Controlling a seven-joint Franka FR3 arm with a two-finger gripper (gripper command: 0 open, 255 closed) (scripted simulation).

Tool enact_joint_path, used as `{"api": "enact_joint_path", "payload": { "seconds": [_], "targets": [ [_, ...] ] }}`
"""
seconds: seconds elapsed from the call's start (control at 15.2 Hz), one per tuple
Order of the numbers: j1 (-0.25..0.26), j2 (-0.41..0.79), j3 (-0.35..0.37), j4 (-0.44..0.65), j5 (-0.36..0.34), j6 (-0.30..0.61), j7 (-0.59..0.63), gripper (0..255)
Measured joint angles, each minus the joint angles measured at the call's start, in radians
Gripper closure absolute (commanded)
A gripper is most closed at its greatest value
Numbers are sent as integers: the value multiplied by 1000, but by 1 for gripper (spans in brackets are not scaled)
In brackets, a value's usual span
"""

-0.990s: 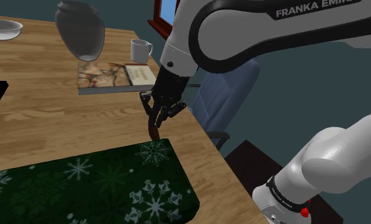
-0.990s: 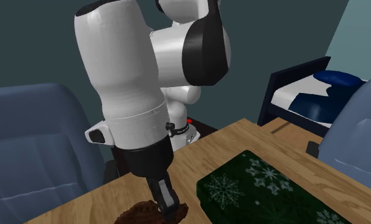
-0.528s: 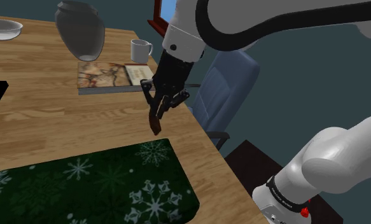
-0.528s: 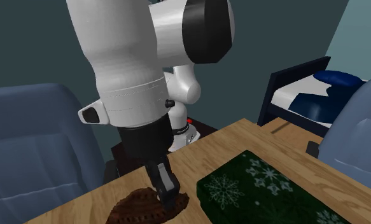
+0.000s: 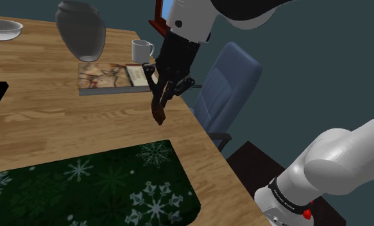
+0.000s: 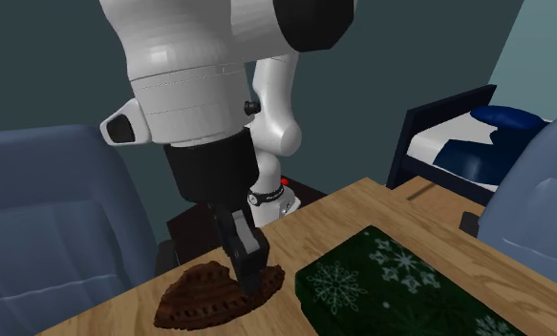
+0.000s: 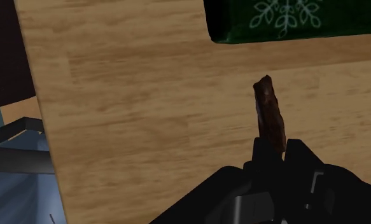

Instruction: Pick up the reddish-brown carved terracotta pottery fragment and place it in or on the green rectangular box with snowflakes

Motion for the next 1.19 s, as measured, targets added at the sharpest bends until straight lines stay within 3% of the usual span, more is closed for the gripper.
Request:
{"api": "enact_joint_path", "payload": {
  "seconds": [0.86, 1.19],
  "targets": [
    [-12, 2, -23, 166, -27, -162, 37, 255],
    [14, 1, 42, 188, -20, -155, 128, 255]
  ]
}}
